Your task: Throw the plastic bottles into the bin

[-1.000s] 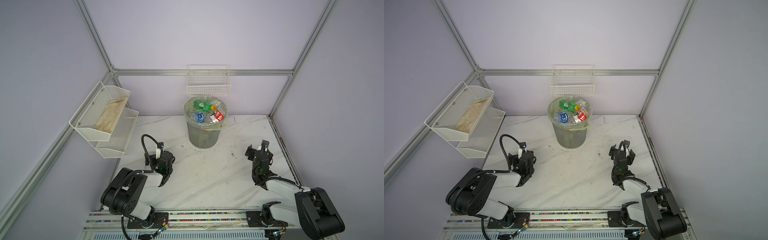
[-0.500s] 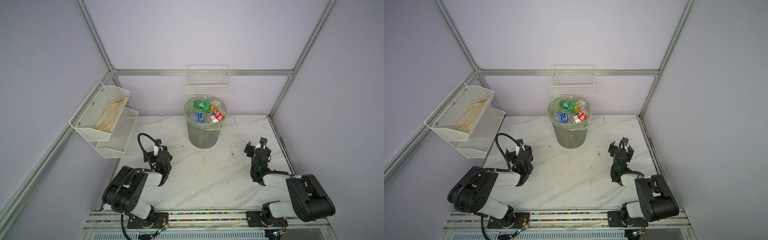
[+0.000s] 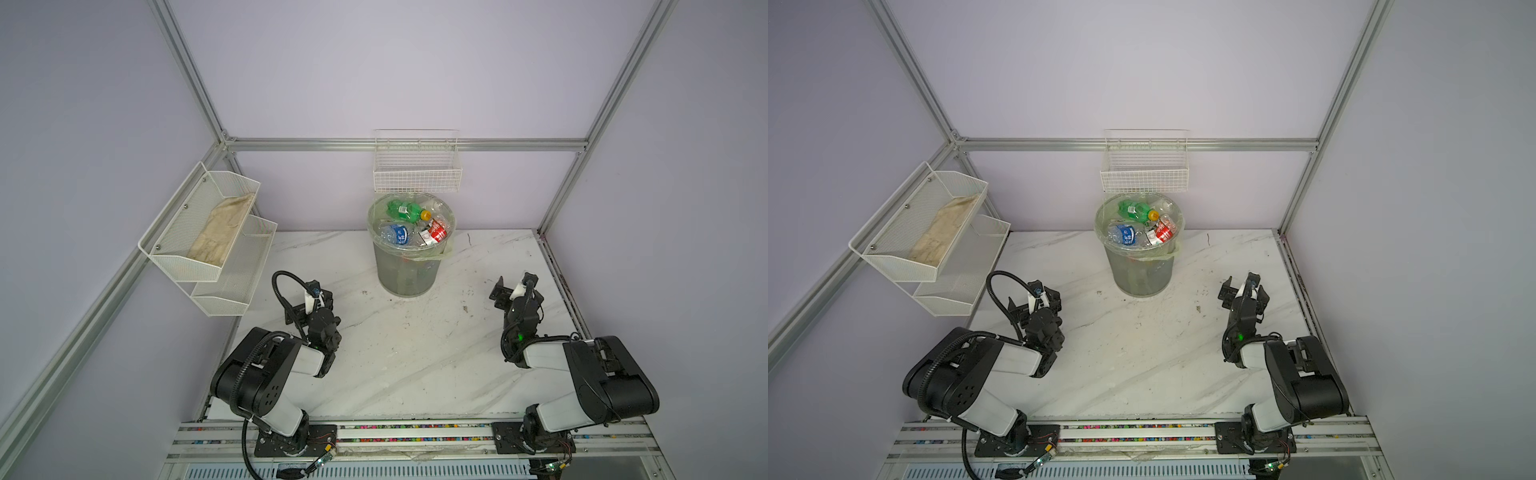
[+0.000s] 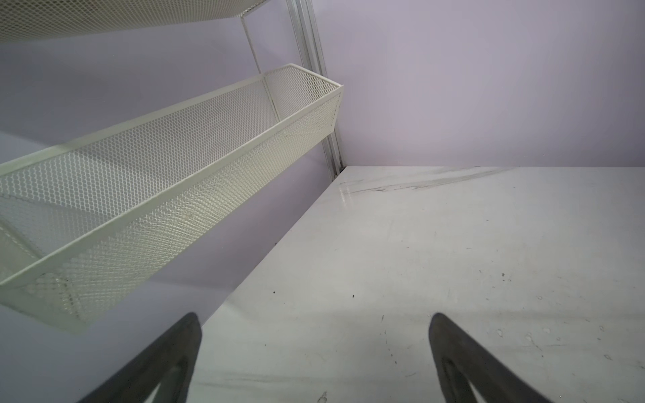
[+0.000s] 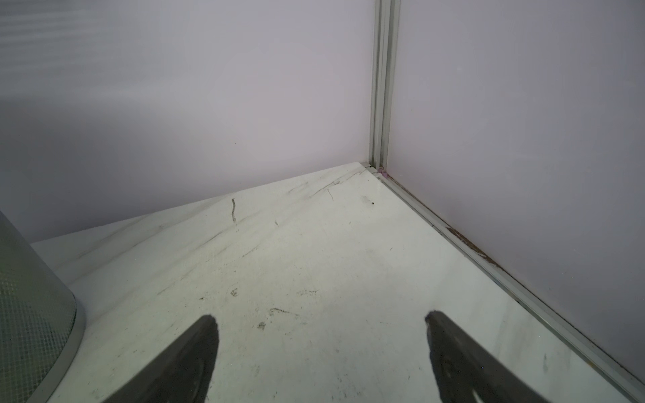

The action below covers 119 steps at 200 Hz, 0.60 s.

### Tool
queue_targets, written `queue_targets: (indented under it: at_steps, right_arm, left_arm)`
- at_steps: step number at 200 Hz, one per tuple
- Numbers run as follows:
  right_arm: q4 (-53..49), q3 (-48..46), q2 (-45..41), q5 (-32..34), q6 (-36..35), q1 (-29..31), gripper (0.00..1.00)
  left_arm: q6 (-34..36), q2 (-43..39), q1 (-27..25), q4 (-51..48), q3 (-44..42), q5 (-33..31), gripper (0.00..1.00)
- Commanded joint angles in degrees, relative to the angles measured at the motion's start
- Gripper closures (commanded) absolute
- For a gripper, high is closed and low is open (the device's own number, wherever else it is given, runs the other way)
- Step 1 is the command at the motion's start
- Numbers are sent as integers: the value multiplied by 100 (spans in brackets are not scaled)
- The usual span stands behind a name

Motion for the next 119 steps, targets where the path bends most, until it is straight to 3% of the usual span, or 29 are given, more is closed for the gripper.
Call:
queue_targets:
  at_steps: [1,68,88,101,119]
  right_arm:
    - [1054,-346,-80,111,19,-100,5]
    - [2416,-747,391,43,254,-227,4]
    - [4171,-1113,1530,627,736,-372,3]
    - [3816,-1046,1288,331,632,-475,3]
    - [4135,-1106,1470,241,666,-506,3]
  left_arm:
    - [-276,254,371,1328,-466,599,0]
    - [-387,111,359,1349,-620,652,0]
    - [-473,20,357,1349,-721,710,0]
    - [-526,-20,359,1351,-771,741,0]
    - [-588,-64,376,1350,-820,761,0]
